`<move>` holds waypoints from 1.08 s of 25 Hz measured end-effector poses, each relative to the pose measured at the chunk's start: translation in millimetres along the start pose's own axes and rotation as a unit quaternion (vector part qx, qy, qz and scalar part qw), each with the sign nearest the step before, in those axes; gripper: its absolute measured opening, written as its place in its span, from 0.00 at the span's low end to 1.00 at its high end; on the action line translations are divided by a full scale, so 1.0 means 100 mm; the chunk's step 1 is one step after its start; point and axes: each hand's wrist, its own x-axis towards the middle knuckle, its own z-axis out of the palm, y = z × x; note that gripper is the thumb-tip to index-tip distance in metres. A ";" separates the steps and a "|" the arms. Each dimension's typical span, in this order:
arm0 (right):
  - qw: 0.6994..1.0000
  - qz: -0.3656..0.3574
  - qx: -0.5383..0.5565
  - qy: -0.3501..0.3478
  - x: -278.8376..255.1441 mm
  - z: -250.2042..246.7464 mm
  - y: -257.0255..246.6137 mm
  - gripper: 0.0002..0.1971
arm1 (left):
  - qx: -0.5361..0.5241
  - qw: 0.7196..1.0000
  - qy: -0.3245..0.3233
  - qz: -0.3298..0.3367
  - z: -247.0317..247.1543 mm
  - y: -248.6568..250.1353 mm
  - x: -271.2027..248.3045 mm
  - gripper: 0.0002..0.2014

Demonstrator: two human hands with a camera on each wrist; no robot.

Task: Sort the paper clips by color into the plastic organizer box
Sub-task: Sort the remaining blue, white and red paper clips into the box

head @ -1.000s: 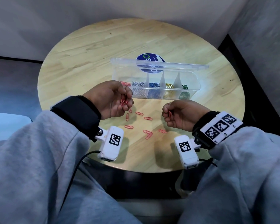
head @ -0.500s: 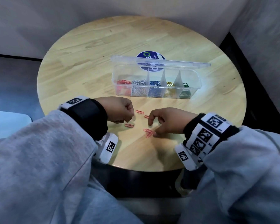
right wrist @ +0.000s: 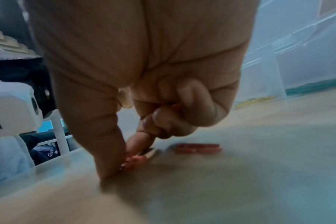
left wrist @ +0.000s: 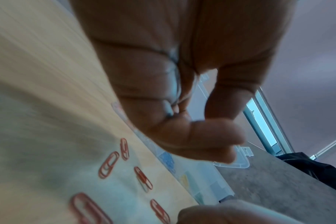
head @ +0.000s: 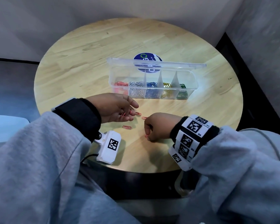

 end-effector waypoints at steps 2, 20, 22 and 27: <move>1.000 0.004 0.003 -0.001 -0.01 0.01 0.01 0.04 | 0.019 1.000 0.006 0.003 -0.01 -0.02 0.01 0.15; 0.777 0.094 0.621 0.046 -0.26 -0.27 0.49 0.11 | 0.109 0.993 0.035 0.004 0.03 0.00 0.06 0.12; 0.797 0.100 0.595 0.029 -0.23 -0.21 0.48 0.10 | 0.244 0.968 0.050 -0.012 0.01 -0.03 0.09 0.08; 0.949 0.094 0.301 0.031 -0.19 -0.17 0.45 0.05 | 0.497 0.861 0.106 -0.016 0.03 -0.11 0.13 0.08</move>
